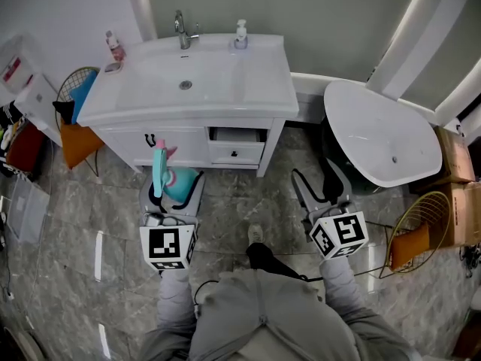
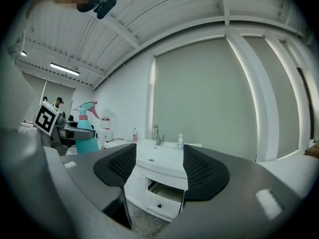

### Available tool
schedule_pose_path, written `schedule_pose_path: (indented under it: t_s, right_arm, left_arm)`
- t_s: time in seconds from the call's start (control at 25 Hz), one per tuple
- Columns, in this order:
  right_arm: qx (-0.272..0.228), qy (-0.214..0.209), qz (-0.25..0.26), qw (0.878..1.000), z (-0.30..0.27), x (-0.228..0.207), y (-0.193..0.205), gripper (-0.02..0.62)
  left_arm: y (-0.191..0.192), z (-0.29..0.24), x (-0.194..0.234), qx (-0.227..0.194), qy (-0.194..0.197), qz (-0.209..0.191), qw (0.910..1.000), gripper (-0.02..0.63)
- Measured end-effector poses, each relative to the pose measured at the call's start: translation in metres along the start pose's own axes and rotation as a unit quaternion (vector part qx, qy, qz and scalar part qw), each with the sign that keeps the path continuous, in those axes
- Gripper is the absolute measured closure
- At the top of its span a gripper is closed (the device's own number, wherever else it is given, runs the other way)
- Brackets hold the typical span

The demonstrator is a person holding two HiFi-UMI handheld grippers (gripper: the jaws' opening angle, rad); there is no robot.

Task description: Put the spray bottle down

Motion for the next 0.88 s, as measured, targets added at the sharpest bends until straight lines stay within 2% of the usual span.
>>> schedule_pose_path:
  t_s: [0.28, 0.88]
  right_arm:
    - [-0.004, -0.019, -0.004, 1.000, -0.066, -0.015, 0.009, 0.305]
    - [-0.015, -0.047, -0.014, 0.999, -0.232, -0.099, 0.009, 0.305]
  left_arm:
    - [0.012, -0.047, 0.025, 0.004, -0.017, 0.001, 0.9999, 0.216]
    - [0.009, -0.221, 0.063, -0.006, -0.027, -0.005, 0.9996, 0.216]
Point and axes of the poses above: the fingertips, and each gripper's own axes: z backward along the fingers, x to its left, y out of its underside, the point moved 9 cm from there along z, backward along the fingers, and after that the axes turned 5 degrees about -x, right-handed, at the moved point
